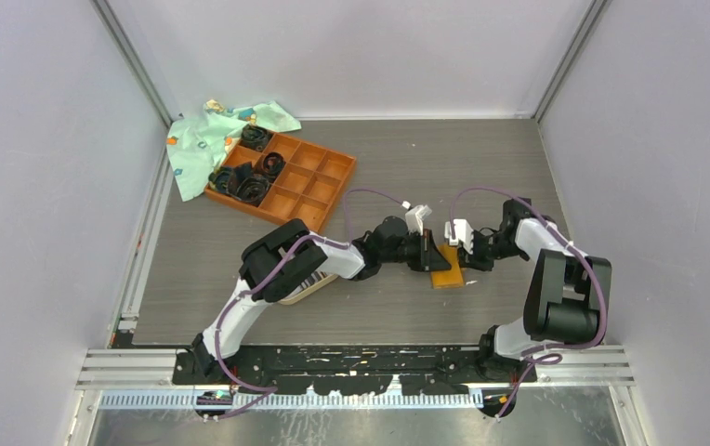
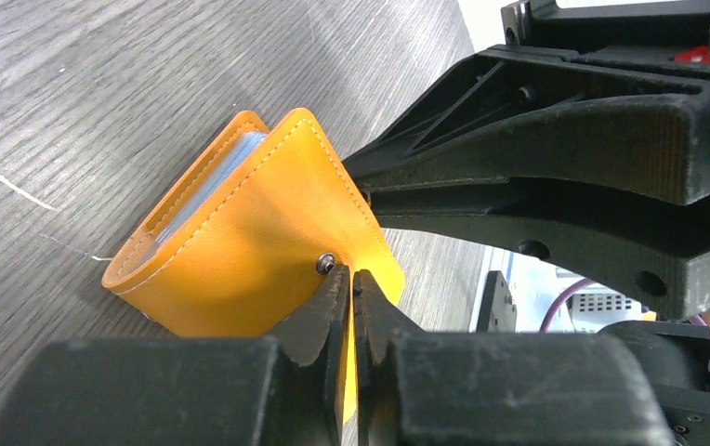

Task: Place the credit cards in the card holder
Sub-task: Close the card holder at the center of the board.

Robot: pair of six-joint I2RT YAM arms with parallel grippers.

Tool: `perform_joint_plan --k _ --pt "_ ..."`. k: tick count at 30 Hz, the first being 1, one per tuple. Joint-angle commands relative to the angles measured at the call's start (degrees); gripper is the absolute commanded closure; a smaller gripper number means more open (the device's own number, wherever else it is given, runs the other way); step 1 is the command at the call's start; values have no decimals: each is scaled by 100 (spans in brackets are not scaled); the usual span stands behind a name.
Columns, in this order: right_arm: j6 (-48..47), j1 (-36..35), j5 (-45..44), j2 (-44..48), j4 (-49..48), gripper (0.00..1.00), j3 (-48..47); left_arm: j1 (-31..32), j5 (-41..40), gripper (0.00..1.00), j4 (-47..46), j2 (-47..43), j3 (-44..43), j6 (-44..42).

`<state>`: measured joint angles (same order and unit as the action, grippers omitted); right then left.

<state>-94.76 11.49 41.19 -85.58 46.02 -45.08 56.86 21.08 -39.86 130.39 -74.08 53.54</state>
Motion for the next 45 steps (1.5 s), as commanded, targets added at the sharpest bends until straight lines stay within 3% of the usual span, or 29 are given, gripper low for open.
perform_joint_plan --k 1,10,27,36,45 --pt "1009 37 -48 557 -970 77 428 -79 -172 93 296 236 -19 -50" --pt "2385 92 -499 1069 -2179 63 982 -88 -255 95 593 296 -126 -10" --pt "3933 275 -663 1197 -2887 57 958 -91 -300 94 798 343 -244 124" --pt "4664 548 21 719 -445 48 -765 -82 -611 95 1265 264 -330 270" --pt "4910 433 -160 735 72 48 -722 -36 -702 95 1243 208 -351 347"
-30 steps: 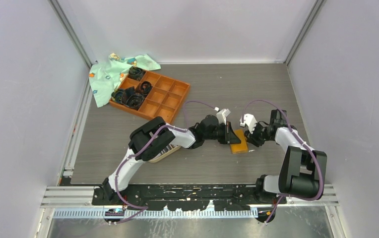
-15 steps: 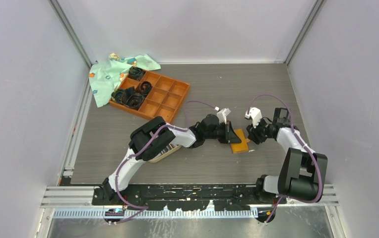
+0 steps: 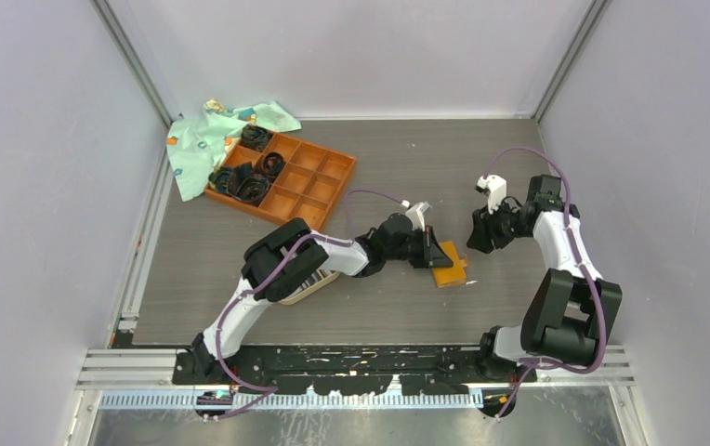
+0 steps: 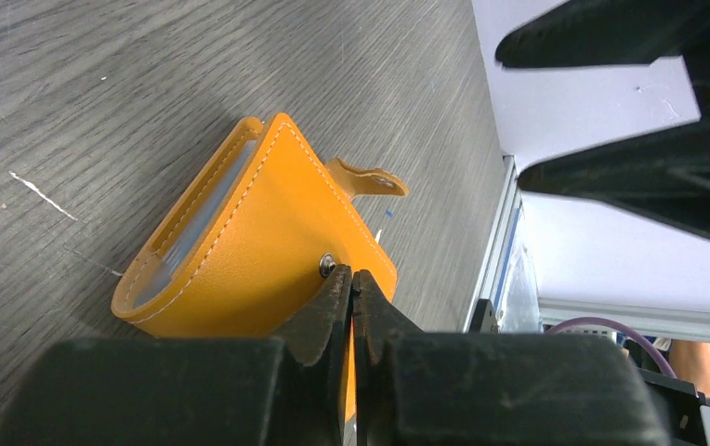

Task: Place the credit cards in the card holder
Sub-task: Close the card holder at the center of the board.

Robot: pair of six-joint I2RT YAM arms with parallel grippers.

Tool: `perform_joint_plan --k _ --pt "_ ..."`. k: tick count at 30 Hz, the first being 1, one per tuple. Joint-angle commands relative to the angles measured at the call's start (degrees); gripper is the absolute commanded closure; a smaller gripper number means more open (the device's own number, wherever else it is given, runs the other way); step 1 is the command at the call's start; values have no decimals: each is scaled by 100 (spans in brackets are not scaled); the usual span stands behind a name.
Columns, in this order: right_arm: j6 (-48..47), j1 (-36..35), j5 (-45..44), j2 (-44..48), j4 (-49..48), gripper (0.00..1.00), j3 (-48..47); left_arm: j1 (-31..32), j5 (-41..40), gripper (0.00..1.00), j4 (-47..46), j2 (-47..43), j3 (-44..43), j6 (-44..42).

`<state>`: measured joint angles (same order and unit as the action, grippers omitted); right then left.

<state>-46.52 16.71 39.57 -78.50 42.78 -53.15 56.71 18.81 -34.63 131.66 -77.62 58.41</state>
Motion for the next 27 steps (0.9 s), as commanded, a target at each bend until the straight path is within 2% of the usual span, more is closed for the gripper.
perform_joint_plan --k 1,9,15,17,24,27 --pt "52 -134 -79 13 334 48 161 -13 -472 95 725 83 -8 -139" --pt "146 -664 -757 -210 -169 47 398 11 -501 94 730 72 -16 -128" --pt "308 -1047 -1389 -230 -536 53 474 14 -518 94 730 69 -16 -120" --pt "341 -1157 -1632 -265 -637 60 497 14 -519 94 730 70 -20 -120" --pt "418 -1266 -1818 -190 -551 96 320 15 -565 94 708 -7 49 -111" --pt "388 -1340 -1665 -105 -531 99 270 12 -570 94 625 -74 119 -83"
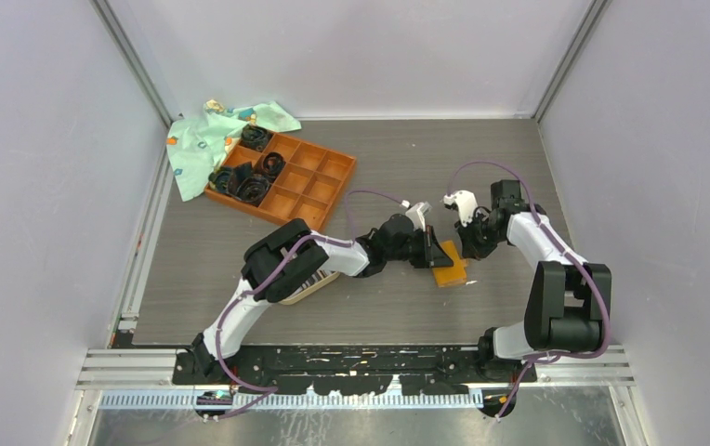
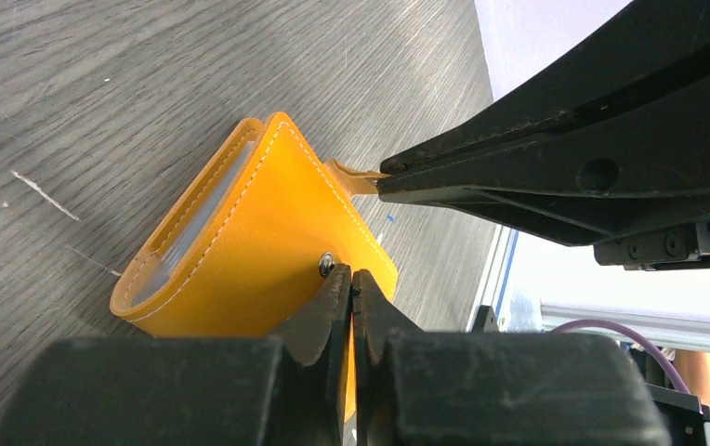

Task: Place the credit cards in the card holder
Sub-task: Close the card holder at the center of the board.

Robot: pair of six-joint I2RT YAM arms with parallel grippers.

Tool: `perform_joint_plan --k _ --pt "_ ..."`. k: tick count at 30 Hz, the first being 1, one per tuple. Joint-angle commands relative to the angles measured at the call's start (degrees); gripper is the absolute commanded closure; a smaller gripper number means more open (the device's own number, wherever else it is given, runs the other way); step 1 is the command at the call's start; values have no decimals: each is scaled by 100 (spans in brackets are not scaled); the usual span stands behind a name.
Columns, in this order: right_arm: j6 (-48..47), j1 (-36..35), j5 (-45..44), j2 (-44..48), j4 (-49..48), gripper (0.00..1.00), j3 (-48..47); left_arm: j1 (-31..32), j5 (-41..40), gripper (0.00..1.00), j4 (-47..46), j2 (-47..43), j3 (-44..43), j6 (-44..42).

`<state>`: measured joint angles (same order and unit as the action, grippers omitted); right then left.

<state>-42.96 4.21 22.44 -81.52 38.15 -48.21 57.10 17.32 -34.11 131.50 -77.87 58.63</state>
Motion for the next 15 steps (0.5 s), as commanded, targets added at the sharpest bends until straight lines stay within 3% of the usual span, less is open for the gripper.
perform_joint_plan --k 1,15 --pt "18 -140 105 186 -49 99 -274 -24 -422 94 535 -105 183 -92" --pt "202 -1221 655 -799 88 99 -1295 -116 -688 89 -37 -700 988 -34"
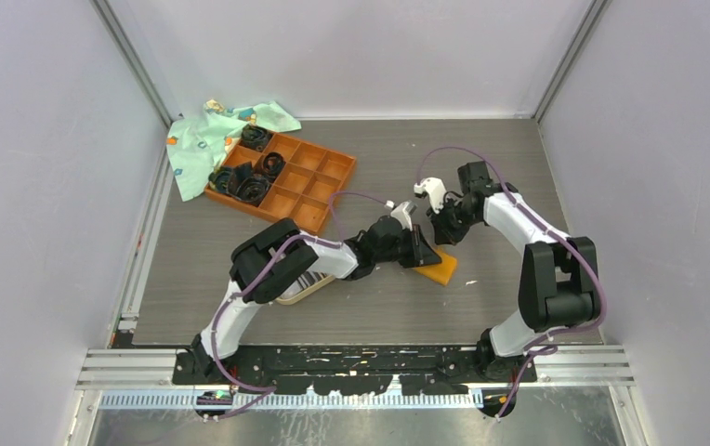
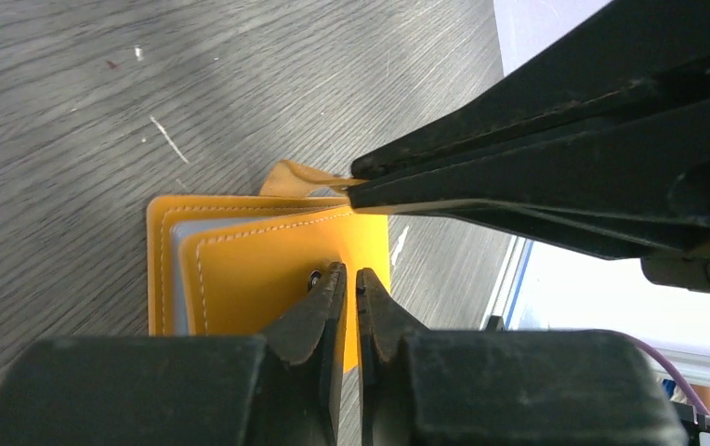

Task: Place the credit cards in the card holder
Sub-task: Close the card holder at the center of the board.

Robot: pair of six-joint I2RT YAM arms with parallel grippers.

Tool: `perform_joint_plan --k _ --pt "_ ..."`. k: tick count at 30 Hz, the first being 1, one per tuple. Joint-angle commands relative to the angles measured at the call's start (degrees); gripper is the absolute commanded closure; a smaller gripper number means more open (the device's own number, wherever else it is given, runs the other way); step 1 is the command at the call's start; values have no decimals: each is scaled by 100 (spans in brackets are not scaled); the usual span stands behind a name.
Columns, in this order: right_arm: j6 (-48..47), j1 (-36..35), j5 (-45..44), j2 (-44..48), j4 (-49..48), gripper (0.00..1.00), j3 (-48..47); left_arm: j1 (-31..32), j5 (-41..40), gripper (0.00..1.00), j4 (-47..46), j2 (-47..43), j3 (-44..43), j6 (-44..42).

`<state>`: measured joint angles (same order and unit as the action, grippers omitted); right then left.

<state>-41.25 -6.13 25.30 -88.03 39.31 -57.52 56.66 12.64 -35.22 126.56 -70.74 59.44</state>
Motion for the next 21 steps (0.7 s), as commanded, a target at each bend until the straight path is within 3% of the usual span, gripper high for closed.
perform_joint_plan --k 1,9,21 --pt "11 -215 421 -211 -7 99 -383 -97 -212 89 -7 -248 343 -102" --pt "-317 -204 665 -72 87 96 -165 -208 -135 82 -733 -937 1164 -175" --pt "-464 -125 1060 29 156 95 -48 -263 -38 82 -298 -1355 1283 -564"
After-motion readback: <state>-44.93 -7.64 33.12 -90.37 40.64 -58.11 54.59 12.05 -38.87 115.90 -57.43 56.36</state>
